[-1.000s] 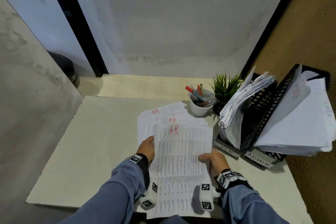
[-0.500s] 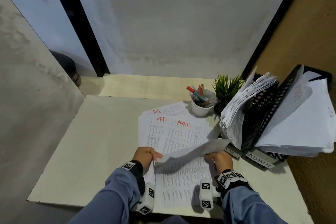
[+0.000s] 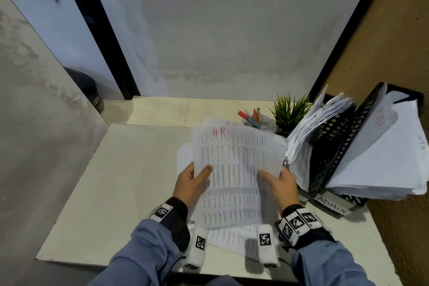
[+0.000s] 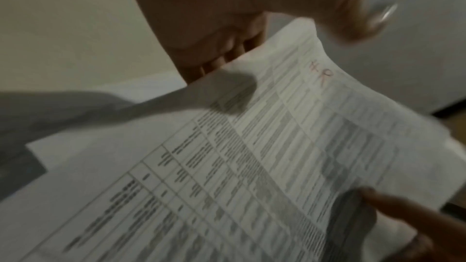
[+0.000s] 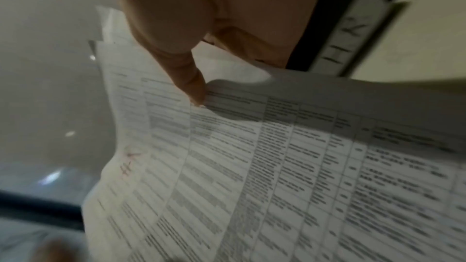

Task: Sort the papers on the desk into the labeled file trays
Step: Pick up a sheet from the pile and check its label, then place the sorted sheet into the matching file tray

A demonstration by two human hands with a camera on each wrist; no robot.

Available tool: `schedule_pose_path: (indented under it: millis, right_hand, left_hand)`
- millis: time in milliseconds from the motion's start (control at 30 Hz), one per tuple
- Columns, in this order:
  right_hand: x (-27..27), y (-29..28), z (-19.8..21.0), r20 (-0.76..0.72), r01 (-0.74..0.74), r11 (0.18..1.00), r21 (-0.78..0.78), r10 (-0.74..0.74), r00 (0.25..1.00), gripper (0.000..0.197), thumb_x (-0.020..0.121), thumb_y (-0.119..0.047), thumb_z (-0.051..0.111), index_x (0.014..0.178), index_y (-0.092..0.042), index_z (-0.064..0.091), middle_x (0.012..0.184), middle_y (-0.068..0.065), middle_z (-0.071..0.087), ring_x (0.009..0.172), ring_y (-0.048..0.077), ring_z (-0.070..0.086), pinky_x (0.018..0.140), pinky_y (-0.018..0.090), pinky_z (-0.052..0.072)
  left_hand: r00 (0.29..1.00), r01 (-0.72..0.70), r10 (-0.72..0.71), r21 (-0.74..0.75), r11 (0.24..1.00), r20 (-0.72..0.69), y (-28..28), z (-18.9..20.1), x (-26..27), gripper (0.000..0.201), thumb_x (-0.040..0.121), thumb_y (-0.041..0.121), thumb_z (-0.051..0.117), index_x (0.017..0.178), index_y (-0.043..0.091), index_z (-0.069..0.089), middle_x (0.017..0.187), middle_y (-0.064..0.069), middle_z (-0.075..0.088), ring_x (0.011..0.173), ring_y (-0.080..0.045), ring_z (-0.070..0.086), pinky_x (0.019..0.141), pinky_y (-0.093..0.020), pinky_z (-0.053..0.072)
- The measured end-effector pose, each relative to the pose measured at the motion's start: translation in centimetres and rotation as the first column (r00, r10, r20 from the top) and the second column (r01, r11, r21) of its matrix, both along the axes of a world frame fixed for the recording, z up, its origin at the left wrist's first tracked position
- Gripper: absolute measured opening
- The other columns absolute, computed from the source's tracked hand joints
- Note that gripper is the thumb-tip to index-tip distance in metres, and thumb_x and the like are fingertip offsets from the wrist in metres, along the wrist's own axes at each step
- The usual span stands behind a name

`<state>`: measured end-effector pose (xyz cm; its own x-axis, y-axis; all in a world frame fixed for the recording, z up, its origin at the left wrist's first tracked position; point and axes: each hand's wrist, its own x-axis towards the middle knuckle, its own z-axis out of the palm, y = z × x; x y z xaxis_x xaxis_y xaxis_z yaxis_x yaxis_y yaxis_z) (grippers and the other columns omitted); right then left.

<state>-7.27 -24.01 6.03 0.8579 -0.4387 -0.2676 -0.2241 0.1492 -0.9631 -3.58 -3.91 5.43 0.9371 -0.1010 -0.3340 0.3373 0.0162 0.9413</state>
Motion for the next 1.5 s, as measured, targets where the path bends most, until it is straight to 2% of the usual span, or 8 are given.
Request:
schedule_pose_path:
  millis: [167,367,533,733,833,1000,1300,1500]
  right_hand:
    - [0.7,0.5,2.9,0.252,0.015,0.985,-0.172,0.030,0.967,0.025,0.084,0.003,0.062,0.083,-0.021,0.062,0.083,-0.003,0.063,0.071,-0.005,0.063,0.058,0.008,0.050]
    - [-0.5,2.5,-0.9,0.039,-0.006,0.989,-0.147,0.011,0.999,0.020,0.085,0.004,0.058,0.077,-0.014,0.062,0.077,0.015,0.064,0.087,0.034,0.065,0.061,0.025,0.055]
    - [0.5,1.6,1.2,0.092,-0.027,0.973,-0.229,0.049,0.995,0.015,0.088,-0.002,0.055,0.081,-0.014,0.061,0.081,0.005,0.064,0.079,0.026,0.063,0.058,0.019,0.053]
    - [6.2,-4.0,5.7,0.007,0.246,0.616,-0.748,-0.364,0.931,0.070,0.080,-0.042,0.064,0.137,-0.010,0.037,0.134,0.010,0.037,0.123,0.028,0.035,0.096,0.040,0.036]
    - [8.3,-6.4,5.0,-0.336,0.103,0.775,-0.623,-0.385,0.860,0.097,0.074,-0.044,0.070,0.145,-0.002,0.019,0.144,0.022,0.029,0.129,0.039,0.035,0.102,0.046,0.036]
    - [8.1,-9.8,3.7,-0.350,0.085,0.841,-0.535,-0.312,0.883,0.038,0.081,-0.013,0.054,0.115,0.004,0.055,0.117,0.025,0.060,0.103,0.040,0.060,0.087,0.039,0.048]
    - [5.9,-14.2,5.3,-0.062,0.237,0.866,-0.441,-0.292,0.954,0.048,0.066,-0.006,0.040,0.108,-0.012,0.062,0.079,0.014,0.059,0.057,0.025,0.051,0.053,0.024,0.040]
    - [6.4,-14.9,7.3,-0.106,0.089,0.767,-0.635,-0.201,0.974,0.053,0.064,-0.019,0.044,0.113,-0.015,0.060,0.101,0.019,0.066,0.091,0.037,0.062,0.076,0.038,0.050]
  left_hand:
    - [0.956,-0.143,0.114,0.088,0.986,0.270,0.1,1.5,1.4,0.023,0.085,0.013,0.067,0.108,0.011,0.062,0.100,0.002,0.070,0.094,-0.012,0.067,0.074,-0.024,0.057]
    - [0.986,0.010,-0.063,0.329,0.944,0.152,0.5,-3.8,-0.2,0.027,0.086,0.019,0.064,0.112,0.014,0.060,0.107,0.001,0.067,0.100,-0.019,0.065,0.082,-0.033,0.056]
    - [0.972,-0.030,-0.047,0.320,0.947,0.229,0.9,-2.5,0.0,0.024,0.091,0.012,0.056,0.095,0.035,0.060,0.096,0.014,0.066,0.092,-0.006,0.066,0.074,-0.018,0.052]
    - [0.859,-0.094,-0.146,0.431,0.897,0.491,0.0,6.2,4.5,0.010,0.083,0.010,0.060,0.075,0.004,0.060,0.062,0.001,0.055,0.055,-0.004,0.045,0.056,-0.014,0.040]
    - [0.782,-0.081,-0.282,0.539,0.838,0.555,-2.2,10.8,6.0,0.013,0.078,0.007,0.060,0.067,0.011,0.058,0.055,0.004,0.052,0.049,-0.003,0.046,0.048,-0.007,0.035]
    - [0.712,-0.007,-0.456,0.656,0.755,0.534,-6.6,14.7,7.5,0.034,0.077,0.010,0.059,0.053,0.023,0.039,0.047,0.008,0.039,0.044,-0.004,0.040,0.045,-0.011,0.028]
    - [0.627,0.095,-0.685,0.836,0.541,0.371,-16.8,15.5,7.7,0.016,0.081,0.013,0.055,0.088,0.003,0.064,0.088,-0.019,0.066,0.087,-0.036,0.059,0.066,-0.031,0.039]
    - [0.606,0.189,-0.743,0.856,0.481,0.284,-23.7,13.4,7.3,0.019,0.087,0.010,0.052,0.097,-0.003,0.062,0.100,-0.023,0.065,0.096,-0.037,0.061,0.076,-0.036,0.046]
